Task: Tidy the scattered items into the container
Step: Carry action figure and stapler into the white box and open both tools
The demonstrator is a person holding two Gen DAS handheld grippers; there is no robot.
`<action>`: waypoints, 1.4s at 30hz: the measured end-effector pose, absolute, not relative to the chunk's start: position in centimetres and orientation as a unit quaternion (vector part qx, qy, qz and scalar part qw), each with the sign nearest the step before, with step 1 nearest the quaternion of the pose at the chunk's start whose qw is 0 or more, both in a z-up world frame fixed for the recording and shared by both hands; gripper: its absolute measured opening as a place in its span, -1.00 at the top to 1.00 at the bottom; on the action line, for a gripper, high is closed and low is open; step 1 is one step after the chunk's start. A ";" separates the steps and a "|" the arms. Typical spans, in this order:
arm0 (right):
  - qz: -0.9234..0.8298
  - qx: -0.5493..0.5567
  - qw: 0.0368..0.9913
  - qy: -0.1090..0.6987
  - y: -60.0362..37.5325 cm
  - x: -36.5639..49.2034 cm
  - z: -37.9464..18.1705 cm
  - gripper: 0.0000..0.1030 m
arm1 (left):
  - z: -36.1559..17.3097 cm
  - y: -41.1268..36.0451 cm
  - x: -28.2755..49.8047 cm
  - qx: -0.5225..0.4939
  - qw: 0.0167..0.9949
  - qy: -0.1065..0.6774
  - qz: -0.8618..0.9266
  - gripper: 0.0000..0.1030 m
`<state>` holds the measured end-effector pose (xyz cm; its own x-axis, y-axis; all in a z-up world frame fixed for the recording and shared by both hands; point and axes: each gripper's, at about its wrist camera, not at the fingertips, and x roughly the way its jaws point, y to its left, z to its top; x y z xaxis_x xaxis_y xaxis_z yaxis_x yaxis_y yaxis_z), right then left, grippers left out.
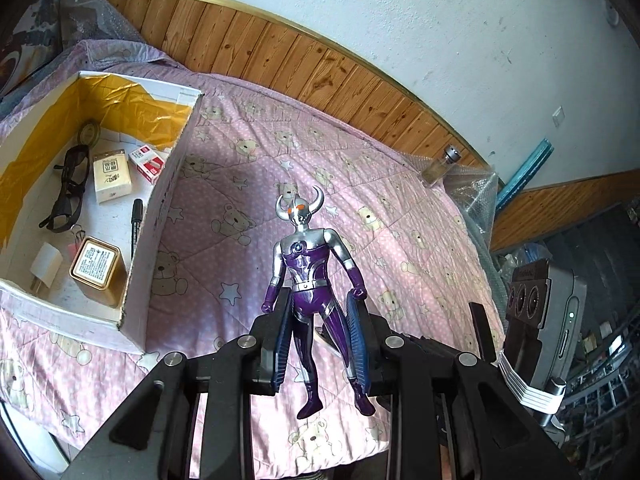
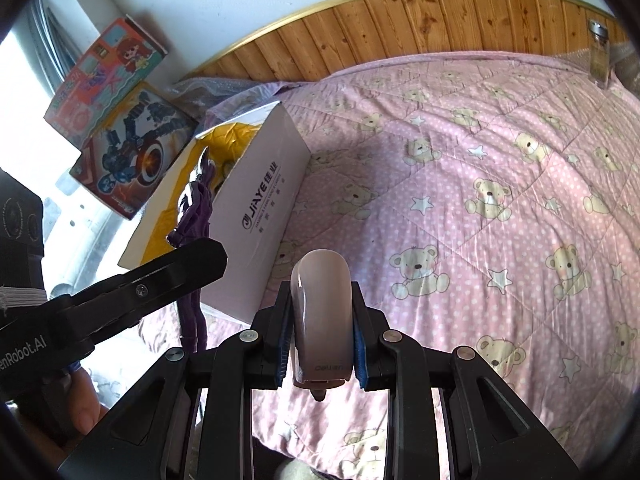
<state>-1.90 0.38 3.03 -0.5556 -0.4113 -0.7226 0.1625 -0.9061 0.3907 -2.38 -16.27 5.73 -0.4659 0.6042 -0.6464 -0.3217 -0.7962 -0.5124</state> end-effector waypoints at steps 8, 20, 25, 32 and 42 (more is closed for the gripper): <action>-0.878 0.429 0.176 -0.118 -2.5 -2.1 5.2 0.49 | 6.5 -19.6 -2.5 -0.417 0.275 -0.180 0.847 0.46; -0.882 0.416 0.208 -0.078 -7.9 -3.7 7.6 0.49 | 6.6 -26.6 -3.9 -0.396 0.238 -0.222 0.859 0.46; -0.882 0.413 0.220 -0.065 -9.9 -4.5 8.2 0.49 | 6.7 -29.4 -4.5 -0.387 0.222 -0.238 0.863 0.46; -0.882 0.406 0.235 -0.047 -12.4 -5.9 9.4 0.49 | 6.9 -33.3 -5.9 -0.373 0.196 -0.254 0.871 0.46; -0.869 0.416 0.266 -0.033 -16.7 -8.8 9.2 0.49 | 6.5 -37.8 -8.5 -0.366 0.156 -0.253 0.882 0.46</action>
